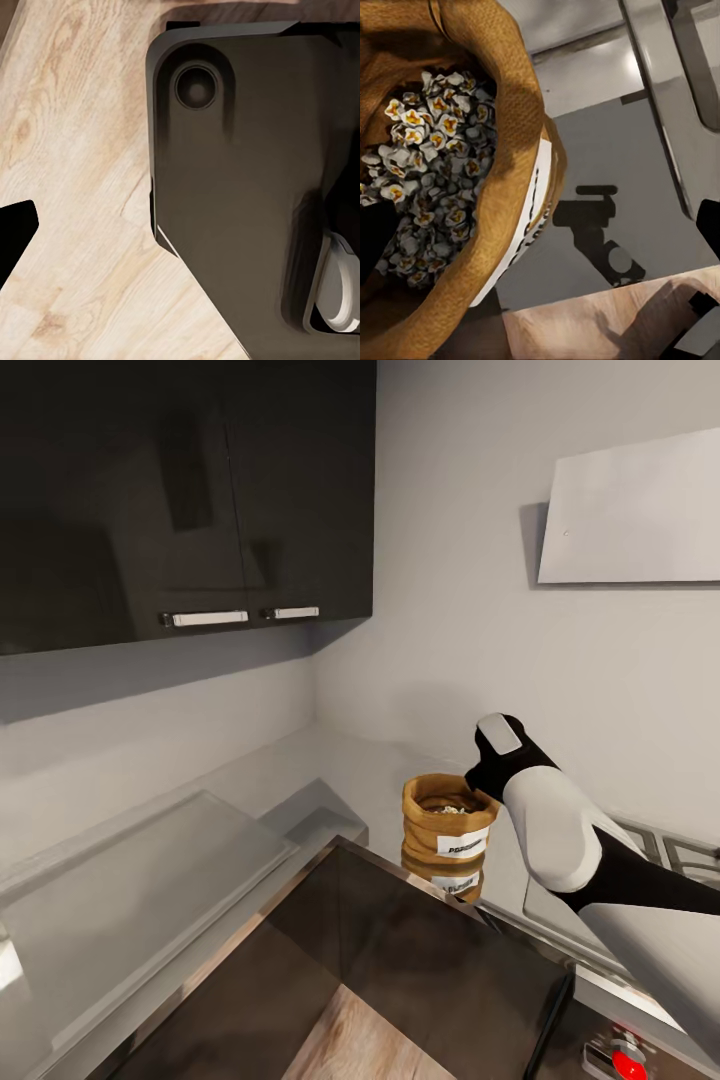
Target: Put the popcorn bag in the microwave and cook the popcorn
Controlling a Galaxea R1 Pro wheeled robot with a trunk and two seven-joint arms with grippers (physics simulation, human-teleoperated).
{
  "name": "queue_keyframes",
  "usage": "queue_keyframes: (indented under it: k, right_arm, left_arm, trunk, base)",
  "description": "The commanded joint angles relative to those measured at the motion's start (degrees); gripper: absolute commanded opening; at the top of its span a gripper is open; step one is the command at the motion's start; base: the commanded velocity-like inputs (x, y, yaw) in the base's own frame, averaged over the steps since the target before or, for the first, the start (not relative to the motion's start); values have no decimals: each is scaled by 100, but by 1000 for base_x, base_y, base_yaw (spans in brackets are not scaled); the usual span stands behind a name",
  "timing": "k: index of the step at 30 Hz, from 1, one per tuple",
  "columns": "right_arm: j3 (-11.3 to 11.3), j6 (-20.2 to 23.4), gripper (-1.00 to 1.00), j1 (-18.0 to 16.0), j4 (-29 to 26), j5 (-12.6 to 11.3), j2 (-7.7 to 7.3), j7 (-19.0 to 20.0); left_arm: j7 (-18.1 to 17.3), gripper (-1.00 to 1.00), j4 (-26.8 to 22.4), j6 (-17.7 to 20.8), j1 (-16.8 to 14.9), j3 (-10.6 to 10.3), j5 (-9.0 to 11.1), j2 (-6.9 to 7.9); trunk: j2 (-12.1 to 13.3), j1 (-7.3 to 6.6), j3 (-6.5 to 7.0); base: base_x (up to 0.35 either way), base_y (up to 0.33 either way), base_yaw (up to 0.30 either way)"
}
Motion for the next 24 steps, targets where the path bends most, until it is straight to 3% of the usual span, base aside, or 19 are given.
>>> queue_keyframes:
  k: [1,7,14,24]
  right_arm:
    - [1,23,100,-1,-13,-43,2,-38]
    - [3,-459,100,0,46,-57,2,-49]
    - [1,-529,100,0,79,-58,2,-63]
    - [-13,-551,100,0,145,-66,2,-513]
  left_arm:
    - [-1,100,-14,35,0,3,-1,0]
    - [5,100,-14,35,0,3,1,0]
    - [8,100,-14,35,0,3,0,0]
    - [8,100,-14,35,0,3,2,0]
  trunk:
    - [-7,1,-9]
    - [-7,1,-9]
    - [-7,1,-9]
    - [-7,1,-9]
  base:
    - [0,0,0]
    - [0,0,0]
    - [170,46,0]
    - [21,3,0]
